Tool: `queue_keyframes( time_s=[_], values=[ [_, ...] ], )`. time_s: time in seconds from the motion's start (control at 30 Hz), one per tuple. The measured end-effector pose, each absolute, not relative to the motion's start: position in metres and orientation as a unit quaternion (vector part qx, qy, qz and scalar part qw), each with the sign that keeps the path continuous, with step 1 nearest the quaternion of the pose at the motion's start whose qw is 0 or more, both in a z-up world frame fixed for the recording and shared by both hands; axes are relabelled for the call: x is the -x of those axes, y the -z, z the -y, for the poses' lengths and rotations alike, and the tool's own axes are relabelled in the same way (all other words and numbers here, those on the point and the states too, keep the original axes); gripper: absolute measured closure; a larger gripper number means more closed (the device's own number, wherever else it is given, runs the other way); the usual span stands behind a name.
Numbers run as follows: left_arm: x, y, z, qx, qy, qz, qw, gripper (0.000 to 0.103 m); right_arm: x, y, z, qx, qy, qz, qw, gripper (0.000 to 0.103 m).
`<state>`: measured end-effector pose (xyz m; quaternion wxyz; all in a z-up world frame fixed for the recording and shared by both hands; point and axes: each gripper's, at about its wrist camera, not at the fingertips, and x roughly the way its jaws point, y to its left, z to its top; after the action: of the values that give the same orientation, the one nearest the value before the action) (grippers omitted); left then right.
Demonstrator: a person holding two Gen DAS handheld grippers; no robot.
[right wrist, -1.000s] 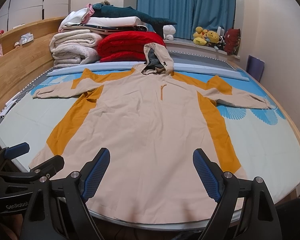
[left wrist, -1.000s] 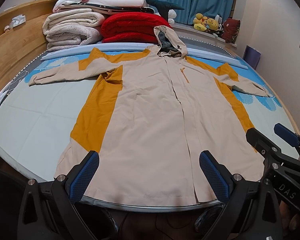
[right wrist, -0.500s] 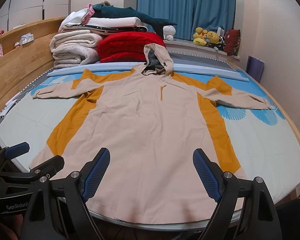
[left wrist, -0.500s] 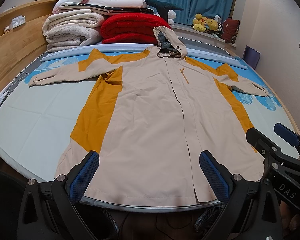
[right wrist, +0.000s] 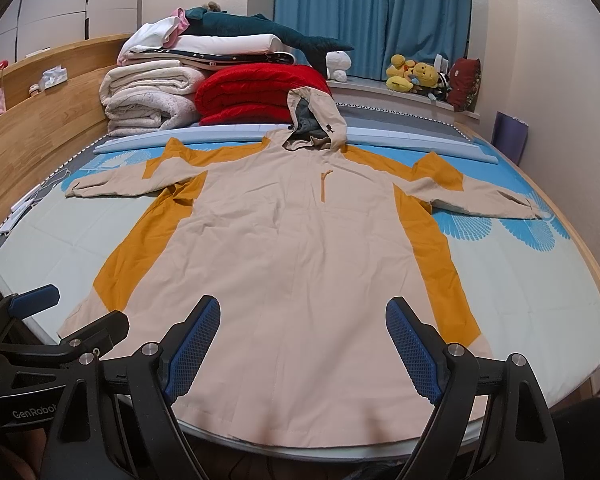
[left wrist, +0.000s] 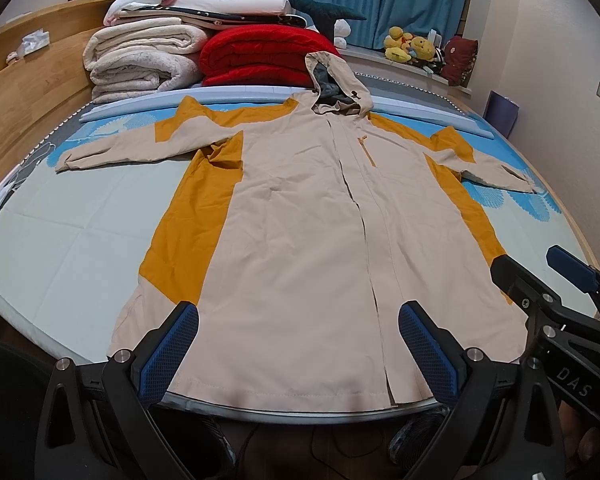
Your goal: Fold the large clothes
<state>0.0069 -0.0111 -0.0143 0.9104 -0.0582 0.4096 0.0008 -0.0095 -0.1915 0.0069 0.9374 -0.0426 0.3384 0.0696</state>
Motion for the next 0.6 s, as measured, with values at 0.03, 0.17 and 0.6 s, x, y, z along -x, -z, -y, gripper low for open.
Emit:
queue_keyframes(
  time_s=[0.03, 0.17, 0.6],
  values=[
    [-0.007, 0.014, 0.012, 0.058, 0.001, -0.409, 0.911, 0.006, 0.010, -0.007, 0.191, 0.043, -0.069, -0.338, 0.938, 0.017],
    [-0.008, 0.012, 0.016, 0.057, 0.010, -0.410, 0.910, 0.020, 0.009, -0.010, 0.192, 0.043, -0.067, -0.337, 0.938, 0.018],
    [-0.017, -0.002, 0.007, 0.067, 0.023, -0.393, 0.917, 0.037, -0.009, -0.021, 0.197, 0.039, -0.045, -0.355, 0.933, 0.020]
  ],
)
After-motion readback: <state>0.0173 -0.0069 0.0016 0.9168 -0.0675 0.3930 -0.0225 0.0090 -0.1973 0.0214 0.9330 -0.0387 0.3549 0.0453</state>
